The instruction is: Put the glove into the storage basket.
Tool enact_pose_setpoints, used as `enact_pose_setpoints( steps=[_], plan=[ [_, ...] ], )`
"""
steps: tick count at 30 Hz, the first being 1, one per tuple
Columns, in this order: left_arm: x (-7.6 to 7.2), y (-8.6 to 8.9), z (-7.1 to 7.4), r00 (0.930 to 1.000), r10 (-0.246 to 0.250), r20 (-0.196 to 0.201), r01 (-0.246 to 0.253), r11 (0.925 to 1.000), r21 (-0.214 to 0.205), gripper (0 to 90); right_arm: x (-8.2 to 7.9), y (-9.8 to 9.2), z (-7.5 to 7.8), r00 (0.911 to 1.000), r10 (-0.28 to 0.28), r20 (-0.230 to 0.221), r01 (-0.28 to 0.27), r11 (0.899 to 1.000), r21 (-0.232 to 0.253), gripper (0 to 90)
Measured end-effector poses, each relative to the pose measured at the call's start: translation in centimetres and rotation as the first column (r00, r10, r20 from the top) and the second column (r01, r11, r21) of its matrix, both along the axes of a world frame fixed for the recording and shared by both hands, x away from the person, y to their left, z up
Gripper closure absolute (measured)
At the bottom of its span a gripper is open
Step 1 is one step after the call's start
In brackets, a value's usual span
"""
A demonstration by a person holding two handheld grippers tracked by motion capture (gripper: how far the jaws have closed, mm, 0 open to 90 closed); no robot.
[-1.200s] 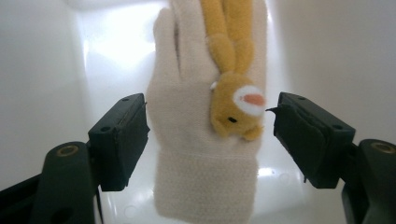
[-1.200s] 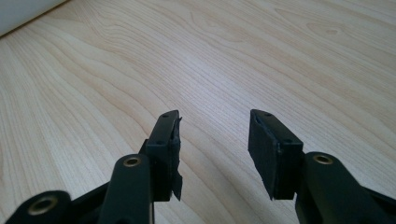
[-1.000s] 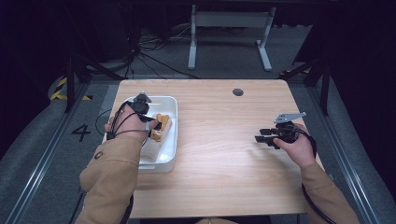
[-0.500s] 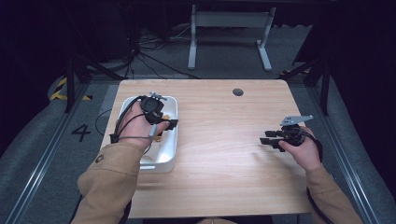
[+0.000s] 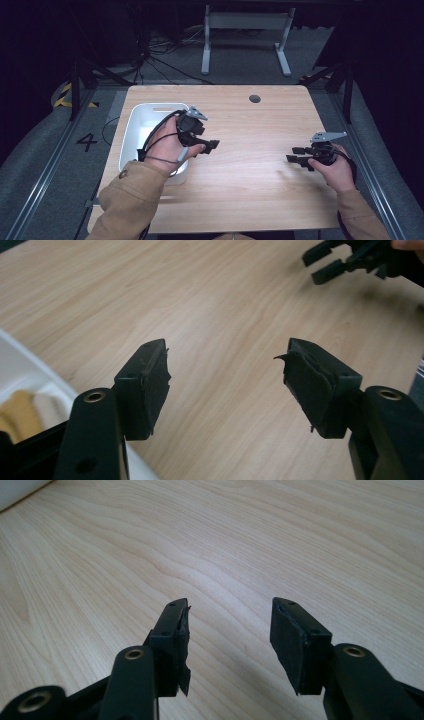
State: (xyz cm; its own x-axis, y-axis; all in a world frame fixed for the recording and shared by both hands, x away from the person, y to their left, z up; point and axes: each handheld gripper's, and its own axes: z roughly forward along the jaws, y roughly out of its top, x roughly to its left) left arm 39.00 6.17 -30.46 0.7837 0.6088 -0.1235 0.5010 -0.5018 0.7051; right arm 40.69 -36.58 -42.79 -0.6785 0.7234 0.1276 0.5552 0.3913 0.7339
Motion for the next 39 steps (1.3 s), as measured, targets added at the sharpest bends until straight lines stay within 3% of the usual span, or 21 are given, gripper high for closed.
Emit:
enact_pose_setpoints(
  steps=[3,6,11,18,21,24,30,37,39],
  plan=[
    [-0.6,-1.1,-0.2,0.9989,-0.046,0.009,0.046,0.999,0.001,34.9,-0.4,-0.3,-0.1,0.9999,-0.012,-0.007,0.012,1.0,-0.003,50.6],
    [-1.2,-1.7,-0.7,0.997,-0.075,0.018,0.076,0.9964,-0.039,35.0,-0.6,-0.6,-0.2,0.9999,-0.016,-0.005,0.016,1.0,-0.003,50.7],
    [-2.0,-3.0,-2.8,0.9918,-0.126,0.018,0.127,0.9901,-0.06,35.8,-0.7,-0.6,-0.4,0.9998,-0.016,-0.008,0.016,1.0,-0.007,50.7],
    [-2.7,-4.3,-5.8,0.9879,-0.154,-0.013,0.153,0.9845,-0.086,36.0,-0.6,-0.3,-0.6,0.9999,-0.006,-0.016,0.006,1.0,-0.011,51.2],
    [-2.8,-4.6,-7.3,0.9866,-0.16,-0.029,0.158,0.9841,-0.082,35.8,-0.6,-0.3,-0.7,0.9998,-0.008,-0.017,0.008,1.0,-0.014,51.3],
    [-2.9,-5.1,-8.4,0.9849,-0.166,-0.047,0.164,0.9853,-0.046,35.8,-0.6,-0.3,-0.7,0.9998,-0.006,-0.017,0.005,1.0,-0.015,51.2],
    [-3.1,-5.9,-10.1,0.9794,-0.184,-0.083,0.181,0.9828,-0.035,35.2,-0.5,-0.3,-0.8,0.9998,-0.005,-0.02,0.005,1.0,-0.014,51.2],
    [-2.8,-6.4,-12.8,0.9759,-0.202,-0.083,0.199,0.9792,-0.037,35.8,-0.4,-0.2,-1.1,0.9996,0.0,-0.028,0.0,1.0,-0.015,51.2],
    [-2.6,-6.4,-13.6,0.9779,-0.197,-0.069,0.192,0.9786,-0.073,36.3,-0.4,-0.2,-1.1,0.9996,0.0,-0.027,-0.001,1.0,-0.017,51.1]
  ],
)
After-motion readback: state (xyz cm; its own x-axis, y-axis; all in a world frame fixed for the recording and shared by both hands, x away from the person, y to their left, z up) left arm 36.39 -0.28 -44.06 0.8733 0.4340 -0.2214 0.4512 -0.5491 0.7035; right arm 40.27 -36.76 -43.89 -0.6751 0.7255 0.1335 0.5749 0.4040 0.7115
